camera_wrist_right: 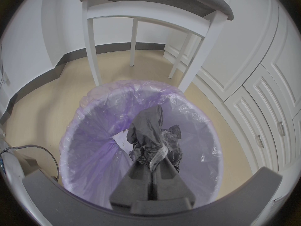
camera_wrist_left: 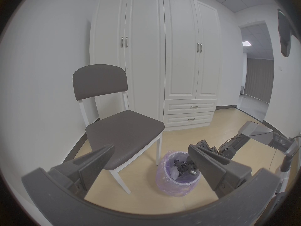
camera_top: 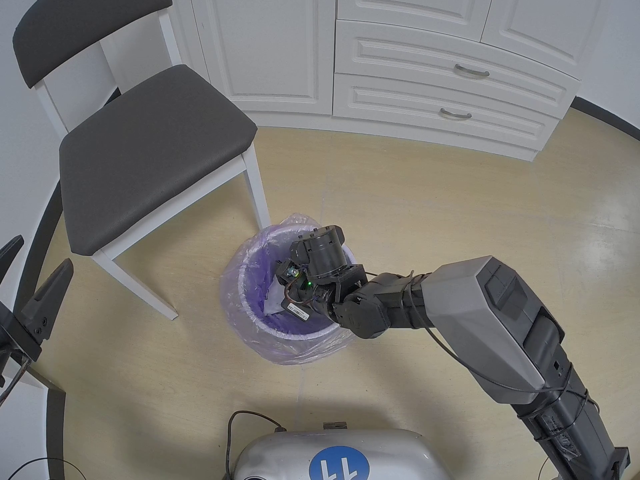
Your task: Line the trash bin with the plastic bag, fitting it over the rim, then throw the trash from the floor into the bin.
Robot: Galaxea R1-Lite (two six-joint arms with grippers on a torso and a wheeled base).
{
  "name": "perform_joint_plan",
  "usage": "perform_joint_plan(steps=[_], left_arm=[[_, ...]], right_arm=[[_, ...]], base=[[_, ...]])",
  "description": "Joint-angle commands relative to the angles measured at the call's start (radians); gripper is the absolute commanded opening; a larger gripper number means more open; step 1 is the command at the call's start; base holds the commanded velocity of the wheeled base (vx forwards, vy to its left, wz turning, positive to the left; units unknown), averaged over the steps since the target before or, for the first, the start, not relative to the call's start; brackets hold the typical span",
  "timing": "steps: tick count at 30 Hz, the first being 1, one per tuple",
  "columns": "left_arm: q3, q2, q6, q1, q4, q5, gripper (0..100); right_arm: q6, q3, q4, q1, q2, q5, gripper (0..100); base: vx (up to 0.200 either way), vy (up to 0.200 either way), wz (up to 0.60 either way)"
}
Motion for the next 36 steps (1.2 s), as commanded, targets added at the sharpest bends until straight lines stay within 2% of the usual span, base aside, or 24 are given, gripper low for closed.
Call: perform_joint_plan(steps=[1,16,17,36], left_arm=[[0.0,0.002,0.0,-0.002,0.0,0.0,100],[0.0,0.0,0.0,0.0,0.0,0.0,100],[0.0,0.002,0.0,-0.002,0.0,0.0,100],[0.003,0.0,0.0,-0.002,0.0,0.0,100]], right_arm=[[0.001,0.0,-0.032,0.003,0.015,0.005,0],[0.001,0.0,-0.075,0.006,0.043,0.006,0],[0.001,0.0,-0.075,0.006,0.041,0.006,100],[0.002,0.0,-0.056,0.009,-0.054,0.003,100]], base=[[0.0,0.0,0.0],[0.0,0.0,0.0],[0.0,0.0,0.0],[0.0,0.0,0.0]])
